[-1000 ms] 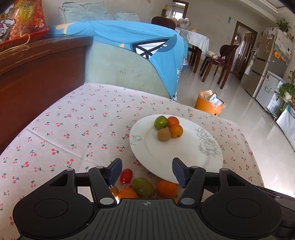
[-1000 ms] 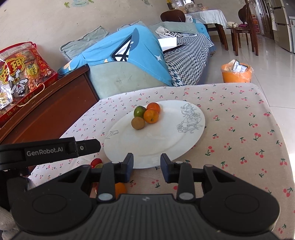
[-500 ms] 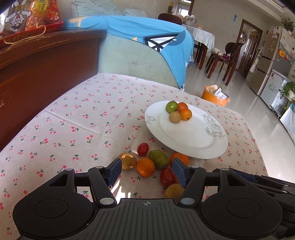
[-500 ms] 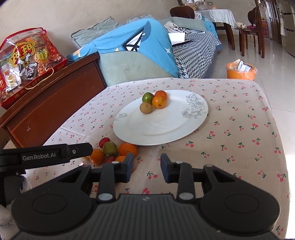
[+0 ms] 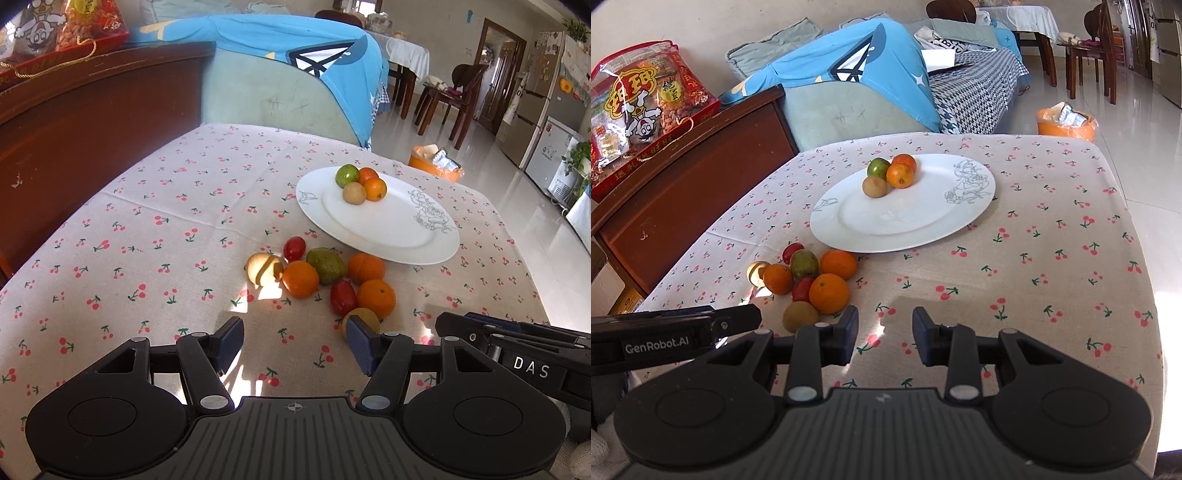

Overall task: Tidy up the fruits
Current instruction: 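Withdraw both open grippers from the plate toward the remaining fruit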

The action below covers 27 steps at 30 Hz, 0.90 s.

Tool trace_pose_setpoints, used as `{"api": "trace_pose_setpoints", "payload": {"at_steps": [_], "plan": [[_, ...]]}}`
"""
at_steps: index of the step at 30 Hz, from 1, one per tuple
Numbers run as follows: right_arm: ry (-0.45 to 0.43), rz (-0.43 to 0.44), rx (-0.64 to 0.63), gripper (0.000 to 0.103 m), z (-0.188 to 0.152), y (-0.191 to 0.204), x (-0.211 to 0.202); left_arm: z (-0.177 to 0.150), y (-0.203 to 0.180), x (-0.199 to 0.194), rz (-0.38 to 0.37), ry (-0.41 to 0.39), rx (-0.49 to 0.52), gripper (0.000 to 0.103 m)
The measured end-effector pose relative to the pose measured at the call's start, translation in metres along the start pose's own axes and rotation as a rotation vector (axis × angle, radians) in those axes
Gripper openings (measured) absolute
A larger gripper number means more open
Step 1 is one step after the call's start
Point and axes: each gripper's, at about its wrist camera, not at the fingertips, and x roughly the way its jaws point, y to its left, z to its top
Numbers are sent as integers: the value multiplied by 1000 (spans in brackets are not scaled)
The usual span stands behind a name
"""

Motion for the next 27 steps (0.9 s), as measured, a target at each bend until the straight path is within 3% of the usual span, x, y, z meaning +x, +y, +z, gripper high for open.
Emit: {"api": "trace_pose_setpoints", "payload": {"at_steps": [6,27], "plan": [[8,-7,-17,34,-2,1,2,-2,-1,8,39,41,13,61],[-11,33,-32,34,5,5,15,-9,-6,7,-10,11,11,60]]}}
